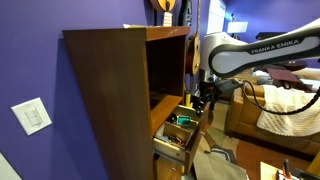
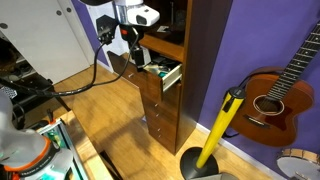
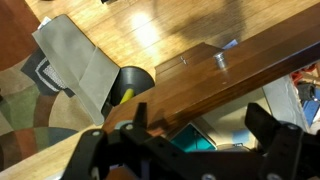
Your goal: Close the drawer door
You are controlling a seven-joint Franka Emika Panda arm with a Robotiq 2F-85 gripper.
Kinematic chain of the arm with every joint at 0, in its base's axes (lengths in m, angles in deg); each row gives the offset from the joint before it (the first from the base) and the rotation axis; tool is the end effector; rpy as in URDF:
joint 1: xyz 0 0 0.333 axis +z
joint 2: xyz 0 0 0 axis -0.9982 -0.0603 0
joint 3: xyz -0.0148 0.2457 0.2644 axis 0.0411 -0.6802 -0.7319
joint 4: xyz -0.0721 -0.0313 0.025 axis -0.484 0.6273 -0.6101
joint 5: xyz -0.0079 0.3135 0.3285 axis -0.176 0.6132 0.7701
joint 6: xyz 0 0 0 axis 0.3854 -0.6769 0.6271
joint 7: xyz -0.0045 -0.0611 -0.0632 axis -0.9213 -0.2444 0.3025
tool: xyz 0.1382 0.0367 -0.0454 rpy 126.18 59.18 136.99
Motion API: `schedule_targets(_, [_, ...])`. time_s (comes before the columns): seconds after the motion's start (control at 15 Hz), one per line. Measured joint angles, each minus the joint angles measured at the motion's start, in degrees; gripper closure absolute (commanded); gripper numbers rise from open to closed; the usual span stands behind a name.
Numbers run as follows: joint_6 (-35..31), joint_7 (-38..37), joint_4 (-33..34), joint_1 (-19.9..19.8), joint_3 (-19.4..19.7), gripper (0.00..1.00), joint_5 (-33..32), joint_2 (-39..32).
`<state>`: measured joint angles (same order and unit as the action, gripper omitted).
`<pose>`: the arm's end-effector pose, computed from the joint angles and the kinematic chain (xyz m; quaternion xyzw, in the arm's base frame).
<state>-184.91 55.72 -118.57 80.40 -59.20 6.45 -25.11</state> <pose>0.4943 -0.0932 0.4784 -0.9825 0.1860 0.0052 0.0119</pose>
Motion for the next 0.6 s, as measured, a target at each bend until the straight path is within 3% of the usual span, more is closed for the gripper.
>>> schedule_targets(0.13, [-0.1, 1.2, -1.2, -0.1, 0.5, 0.0, 0.0, 0.9])
schedule_targets(0.2, [-0.2, 1.8, -1.7, -0.1, 0.7, 0.22, 0.0, 1.3])
schedule_targets(0.27, [-0.5, 2.4, -2.2, -0.1, 0.8, 0.26, 0.0, 1.6])
schedule_targets(0.6, [-3.1, 6.2, -4.0, -0.1, 1.4, 0.65, 0.9, 2.3])
